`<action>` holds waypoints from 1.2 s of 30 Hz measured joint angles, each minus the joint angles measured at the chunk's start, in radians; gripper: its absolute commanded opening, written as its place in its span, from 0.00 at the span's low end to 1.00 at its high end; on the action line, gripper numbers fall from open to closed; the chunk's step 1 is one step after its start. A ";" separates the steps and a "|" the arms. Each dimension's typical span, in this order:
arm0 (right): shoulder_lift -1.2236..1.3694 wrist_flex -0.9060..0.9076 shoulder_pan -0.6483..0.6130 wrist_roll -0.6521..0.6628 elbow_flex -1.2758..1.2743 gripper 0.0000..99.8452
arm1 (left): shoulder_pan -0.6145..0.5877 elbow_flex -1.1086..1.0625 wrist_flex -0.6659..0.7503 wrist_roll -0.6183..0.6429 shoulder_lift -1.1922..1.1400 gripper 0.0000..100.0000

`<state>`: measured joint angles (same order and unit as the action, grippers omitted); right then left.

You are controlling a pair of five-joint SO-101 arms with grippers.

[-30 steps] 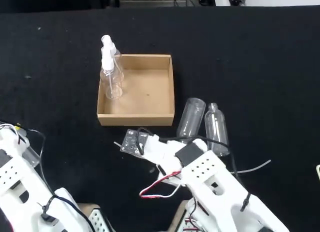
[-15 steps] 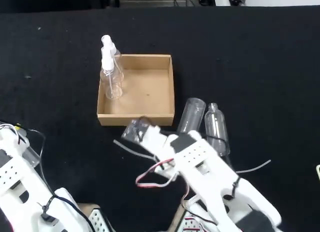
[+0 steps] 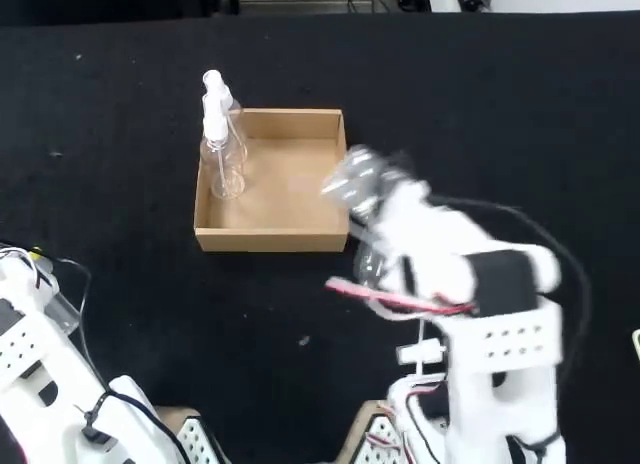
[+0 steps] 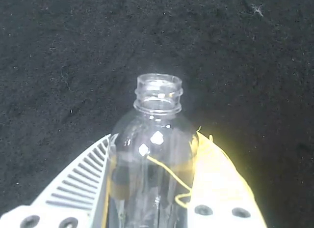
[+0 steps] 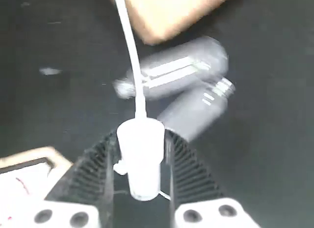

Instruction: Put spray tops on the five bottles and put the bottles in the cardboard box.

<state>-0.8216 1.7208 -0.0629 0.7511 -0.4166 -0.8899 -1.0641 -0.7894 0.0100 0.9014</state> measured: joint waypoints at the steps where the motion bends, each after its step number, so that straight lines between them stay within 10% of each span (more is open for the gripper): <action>1: 0.014 -0.025 0.071 0.003 0.000 0.01 | 0.000 0.000 0.000 0.000 0.000 0.03; 12: 0.519 -0.430 0.704 -0.230 0.000 0.01 | 0.155 -0.002 0.000 0.002 0.000 0.03; 23: 1.037 -0.491 0.755 -0.657 0.190 0.31 | 0.405 -0.002 0.000 0.000 0.000 0.03; 30: 1.043 -0.259 0.687 -0.540 0.407 0.33 | 0.514 -0.002 0.000 0.000 0.000 0.03; 36: 1.043 -0.130 0.677 -0.137 0.582 0.33 | 0.539 -0.011 0.000 0.000 0.000 0.03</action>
<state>0.2217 1.5904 0.6137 0.6145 0.1649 -0.3514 -1.0748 -0.7894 0.0100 0.9014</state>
